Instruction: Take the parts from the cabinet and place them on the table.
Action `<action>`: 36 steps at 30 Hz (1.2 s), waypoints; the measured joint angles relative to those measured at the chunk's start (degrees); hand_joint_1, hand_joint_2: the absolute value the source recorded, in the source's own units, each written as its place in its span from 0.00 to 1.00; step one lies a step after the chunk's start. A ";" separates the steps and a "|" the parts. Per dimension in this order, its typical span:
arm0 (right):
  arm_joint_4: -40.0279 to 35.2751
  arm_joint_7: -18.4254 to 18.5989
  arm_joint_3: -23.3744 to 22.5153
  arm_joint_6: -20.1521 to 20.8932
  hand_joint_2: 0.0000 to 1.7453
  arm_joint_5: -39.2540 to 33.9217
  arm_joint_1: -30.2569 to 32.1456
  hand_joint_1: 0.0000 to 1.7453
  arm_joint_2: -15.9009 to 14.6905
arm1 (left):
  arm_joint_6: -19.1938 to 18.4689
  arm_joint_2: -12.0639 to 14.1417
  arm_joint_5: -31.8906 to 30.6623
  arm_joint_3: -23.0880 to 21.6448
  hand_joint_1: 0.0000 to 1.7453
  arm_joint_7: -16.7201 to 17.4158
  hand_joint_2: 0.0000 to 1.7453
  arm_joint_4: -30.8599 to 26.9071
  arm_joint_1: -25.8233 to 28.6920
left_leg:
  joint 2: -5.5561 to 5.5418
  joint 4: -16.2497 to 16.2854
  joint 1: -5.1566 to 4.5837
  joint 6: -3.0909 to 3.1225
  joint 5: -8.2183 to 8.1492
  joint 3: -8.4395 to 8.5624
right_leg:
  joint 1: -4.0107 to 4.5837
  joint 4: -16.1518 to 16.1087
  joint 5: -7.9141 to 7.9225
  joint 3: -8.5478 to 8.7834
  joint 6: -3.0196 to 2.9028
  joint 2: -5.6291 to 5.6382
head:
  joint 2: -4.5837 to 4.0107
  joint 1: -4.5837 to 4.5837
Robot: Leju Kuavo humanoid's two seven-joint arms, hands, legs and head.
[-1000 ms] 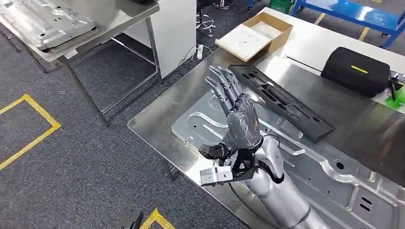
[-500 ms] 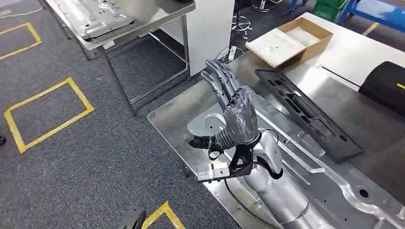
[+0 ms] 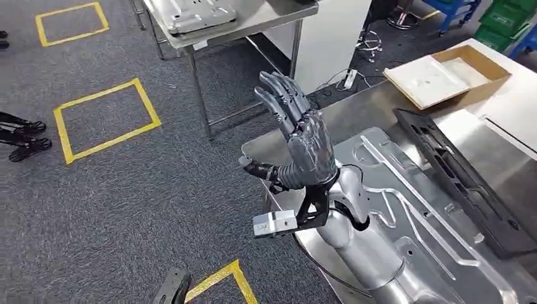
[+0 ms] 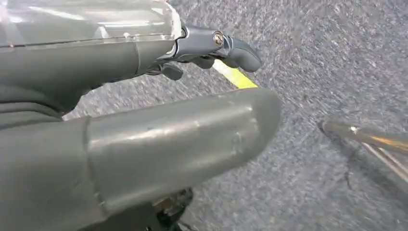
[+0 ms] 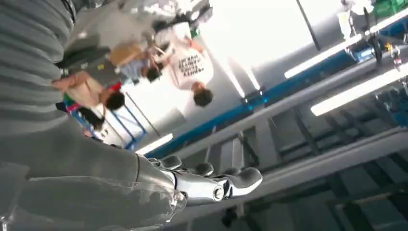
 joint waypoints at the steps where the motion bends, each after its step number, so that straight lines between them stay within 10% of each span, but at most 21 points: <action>1: 0.11 0.00 0.00 -0.02 1.00 0.00 0.11 0.00 0.00 | 0.02 0.00 0.00 0.00 0.00 0.00 0.00 0.00 0.15 | -0.73 0.10 0.00 0.00 0.00 0.00 | 0.00 0.51 0.72 -0.49 -0.03 0.03 | 0.00 0.00; 4: 0.20 0.00 0.00 -0.07 1.00 -0.02 0.03 0.00 0.00 | 0.02 0.00 -0.02 0.02 0.00 0.00 0.00 0.00 0.29 | -3.17 0.41 0.01 -0.12 -0.06 0.12 | -0.22 -10.76 8.29 4.32 -0.49 1.34 | 0.00 0.00; 6: 0.22 0.00 0.02 -0.07 1.00 -0.02 0.03 0.00 0.02 | 0.02 -0.07 -0.02 0.02 0.00 0.02 0.00 0.00 0.12 | -4.38 0.82 -0.21 -0.70 -0.08 -0.37 | -0.52 -16.11 9.02 6.49 -0.89 5.35 | 0.00 -0.04; 10: 0.22 0.00 0.02 -0.13 1.00 -0.02 -0.13 0.00 0.13 | 0.04 0.02 -0.02 0.04 0.00 0.00 0.00 0.00 0.48 | -6.75 0.15 0.12 -2.47 0.57 -1.16 | -0.67 -16.88 9.48 6.78 -1.90 2.90 | 0.00 -0.02; 12: 0.20 -0.02 0.04 -0.18 1.00 0.00 -0.30 0.00 0.31 | 0.04 0.15 -0.07 0.07 0.00 -0.02 0.00 0.00 0.49 | -1.16 3.73 -0.04 -2.77 -1.95 -2.36 | -0.59 -17.52 9.70 7.37 -2.49 1.33 | 0.00 -0.33; 16: 0.22 -0.02 0.07 -0.22 1.00 0.00 -0.10 0.00 0.31 | 0.04 0.15 -0.04 0.07 0.00 0.02 0.00 0.00 0.21 | 1.37 17.42 0.43 -3.40 -7.35 -8.88 | -0.28 -17.31 9.39 7.30 -2.80 -2.09 | 0.00 -0.33; 19: 0.20 -0.02 0.11 -0.24 1.00 0.00 -0.17 0.00 0.33 | 0.04 0.22 -0.02 0.07 0.00 0.02 0.00 0.00 0.29 | 2.53 7.55 0.58 -3.33 -1.69 -3.43 | -0.28 -16.90 8.86 7.45 -2.44 -4.23 | 0.00 -0.33; 21: 0.03 -0.04 0.11 -0.24 1.00 0.07 -0.26 0.00 0.31 | 0.04 0.26 0.00 0.07 0.00 0.00 0.00 0.00 -0.01 | 5.94 0.88 -0.49 -2.78 -1.04 0.25 | 0.34 -16.54 8.29 7.58 -1.78 -5.40 | 0.00 -0.33; 25: -0.15 -0.11 0.24 -0.24 1.00 0.09 -0.43 0.00 0.37 | 0.04 0.31 0.02 0.11 0.00 -0.02 0.00 0.00 0.27 | 3.07 0.52 -0.21 -1.28 -0.64 -0.09 | 0.42 -16.76 7.92 8.23 -0.89 -7.59 | 0.00 -0.28; 28: -0.39 -0.18 0.26 -0.26 1.00 0.13 -0.60 0.00 0.44 | 0.04 0.31 0.02 0.13 0.00 -0.02 0.00 0.00 0.09 | 1.66 0.20 0.17 -0.38 -0.28 0.05 | -0.26 -10.34 3.34 5.54 -0.28 -1.29 | 0.00 -0.24; 31: -0.31 -0.18 0.26 -0.26 1.00 0.13 -0.35 0.00 0.37 | 0.04 0.28 0.00 0.13 0.00 0.00 0.00 0.00 0.06 | -0.51 0.27 0.04 -0.26 -0.30 0.00 | -0.19 0.52 -0.14 -0.12 -0.16 0.05 | 0.00 -0.26; 34: -0.31 -0.18 0.26 -0.26 1.00 0.13 -0.35 0.00 0.37 | 0.04 0.28 -0.04 0.15 0.00 0.02 0.00 0.00 0.13 | -2.89 0.47 0.07 -0.32 -0.34 0.16 | -0.23 -7.88 6.62 3.18 -0.57 0.64 | 0.00 -0.26; 35: -0.31 -0.17 0.26 -0.26 1.00 0.18 -0.42 0.00 0.37 | 0.04 0.28 -0.04 0.13 0.00 0.02 0.00 0.00 0.11 | -3.71 0.53 0.12 -0.42 -0.39 0.22 | -0.26 -13.29 9.50 5.51 -0.86 2.40 | 0.00 -0.24; 36: -0.31 -0.18 0.26 -0.26 1.00 0.20 -0.46 0.00 0.37 | 0.04 0.20 -0.04 0.15 0.00 0.02 0.00 0.00 0.06 | -4.07 0.60 0.05 -0.68 -0.37 -0.06 | -0.53 -15.01 8.87 6.27 -1.14 5.43 | 0.00 -0.28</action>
